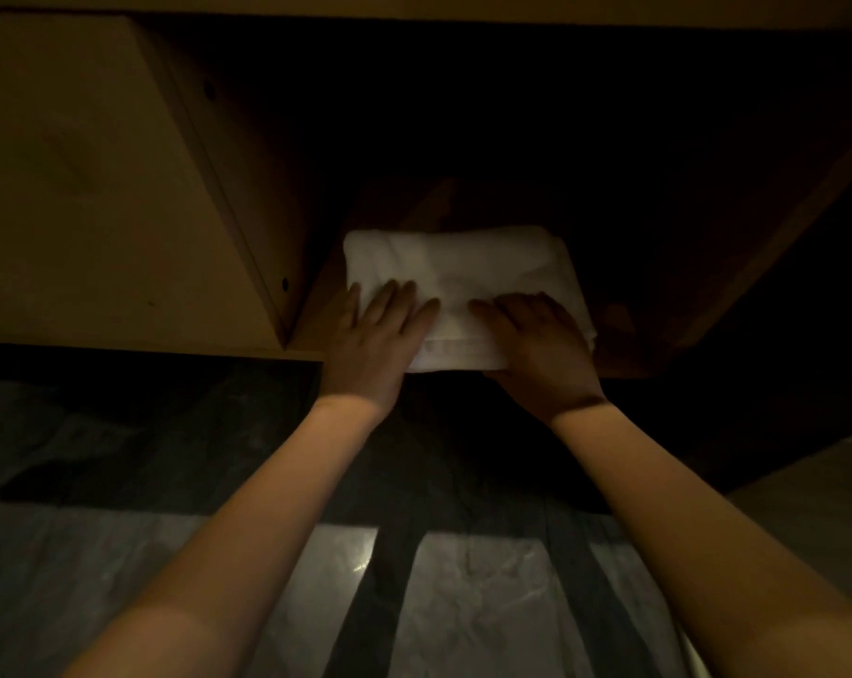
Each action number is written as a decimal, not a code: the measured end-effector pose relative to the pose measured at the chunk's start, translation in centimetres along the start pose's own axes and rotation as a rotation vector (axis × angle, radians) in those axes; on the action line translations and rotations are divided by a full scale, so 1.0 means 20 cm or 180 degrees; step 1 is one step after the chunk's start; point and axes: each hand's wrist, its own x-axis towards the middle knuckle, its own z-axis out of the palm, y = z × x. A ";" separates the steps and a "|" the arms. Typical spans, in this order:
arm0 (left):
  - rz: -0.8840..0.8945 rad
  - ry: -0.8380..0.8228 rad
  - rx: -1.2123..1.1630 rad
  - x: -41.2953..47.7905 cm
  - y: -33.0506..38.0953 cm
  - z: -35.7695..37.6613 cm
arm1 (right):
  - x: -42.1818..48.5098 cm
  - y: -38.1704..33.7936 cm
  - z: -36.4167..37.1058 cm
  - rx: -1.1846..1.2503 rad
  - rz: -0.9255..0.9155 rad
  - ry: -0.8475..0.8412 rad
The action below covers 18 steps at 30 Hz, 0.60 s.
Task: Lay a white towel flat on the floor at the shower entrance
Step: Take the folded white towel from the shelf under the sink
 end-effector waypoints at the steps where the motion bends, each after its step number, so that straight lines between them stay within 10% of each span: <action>1: -0.0006 0.0057 0.0011 -0.01 0.00 0.01 | 0.00 0.00 0.00 -0.0006 -0.0012 -0.0017; 10: -0.0078 -0.0392 -0.0265 -0.02 -0.01 -0.07 | -0.03 -0.03 0.00 -0.0137 0.0030 0.0179; 18: 0.0148 0.0258 -0.0478 -0.07 0.01 -0.27 | -0.04 -0.01 -0.12 -0.0055 -0.0045 0.0108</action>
